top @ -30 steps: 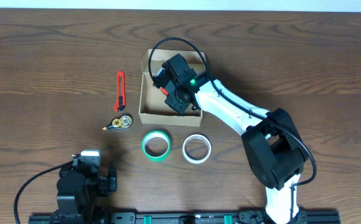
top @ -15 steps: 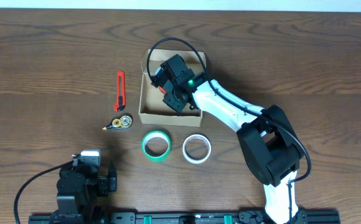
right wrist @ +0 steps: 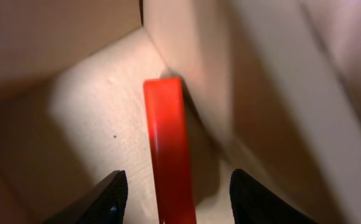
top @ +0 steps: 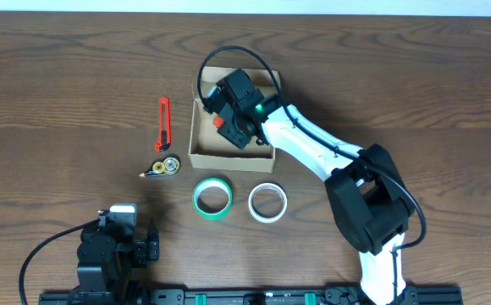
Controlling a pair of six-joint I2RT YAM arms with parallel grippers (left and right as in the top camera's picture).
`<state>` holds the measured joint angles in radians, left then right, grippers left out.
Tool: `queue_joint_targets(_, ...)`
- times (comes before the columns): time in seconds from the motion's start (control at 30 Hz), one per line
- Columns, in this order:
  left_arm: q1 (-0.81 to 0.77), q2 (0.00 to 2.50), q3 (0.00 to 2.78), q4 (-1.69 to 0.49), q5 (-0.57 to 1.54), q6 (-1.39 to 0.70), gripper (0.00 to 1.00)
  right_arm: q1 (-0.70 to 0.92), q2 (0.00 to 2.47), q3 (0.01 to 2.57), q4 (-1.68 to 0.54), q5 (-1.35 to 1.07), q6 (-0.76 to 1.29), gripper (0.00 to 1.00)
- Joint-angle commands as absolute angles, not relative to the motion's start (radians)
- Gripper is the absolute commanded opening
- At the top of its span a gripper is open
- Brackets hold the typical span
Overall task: Pack container
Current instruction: 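Carry the stapler into the cardboard box and release it, then move the right gripper to the white tape roll and grasp its rim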
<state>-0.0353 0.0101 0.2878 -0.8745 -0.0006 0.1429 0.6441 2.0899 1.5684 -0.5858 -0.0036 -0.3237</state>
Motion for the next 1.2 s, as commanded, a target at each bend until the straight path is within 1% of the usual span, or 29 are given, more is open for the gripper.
queue_joint_targets(0.0,-0.031,0.004,0.278,-0.916,-0.01,0.161,0.95,0.664,1.987,1.632,-0.621,-0.008,-0.303,0.54)
queue_joint_targets(0.03,-0.031,0.004,0.278,-0.915,-0.01,0.161,0.95,0.666,1.961,1.638,-0.641,-0.007,-0.289,0.55)
queue_joint_targets(0.07,-0.031,0.004,0.278,-0.916,-0.01,0.161,0.95,0.667,1.937,1.639,-0.657,-0.007,-0.271,0.63)
queue_joint_targets(0.1,-0.031,0.004,0.278,-0.915,-0.01,0.161,0.95,0.667,1.911,1.64,-0.678,-0.007,-0.248,0.86)
queue_joint_targets(0.13,-0.031,0.004,0.278,-0.916,-0.01,0.161,0.96,0.667,1.879,1.64,-0.705,-0.007,-0.217,0.99)
queue_joint_targets(0.23,-0.031,0.004,0.278,-0.916,-0.01,0.161,0.96,0.662,1.788,1.64,-0.794,0.014,-0.087,0.99)
queue_joint_targets(0.3,-0.031,0.004,0.278,-0.916,-0.01,0.161,0.96,0.656,1.723,1.64,-0.866,0.039,0.013,0.98)
queue_joint_targets(0.5,-0.031,0.004,0.278,-0.916,-0.01,0.161,0.96,0.649,1.587,1.627,-1.134,0.207,0.345,0.99)
queue_joint_targets(0.57,-0.031,0.004,0.278,-0.916,-0.01,0.161,0.96,0.649,1.568,1.589,-1.222,0.229,0.45,0.99)
queue_joint_targets(0.67,-0.031,0.004,0.278,-0.916,-0.01,0.161,0.95,0.654,1.554,1.485,-1.278,0.229,0.581,0.99)
queue_joint_targets(0.77,-0.031,0.004,0.278,-0.916,-0.01,0.161,0.95,0.672,1.542,1.349,-1.272,0.228,0.688,0.99)
queue_joint_targets(0.83,-0.031,0.004,0.278,-0.916,-0.01,0.161,0.95,0.692,1.542,1.262,-1.254,0.213,0.749,0.97)
queue_joint_targets(1.0,-0.031,0.004,0.278,-0.916,-0.01,0.161,0.96,0.745,1.542,1.097,-1.137,0.151,0.882,0.89)
queue_joint_targets(1.17,-0.031,0.004,0.278,-0.916,-0.01,0.161,0.95,0.778,1.542,0.996,-1.014,0.119,1.019,0.87)
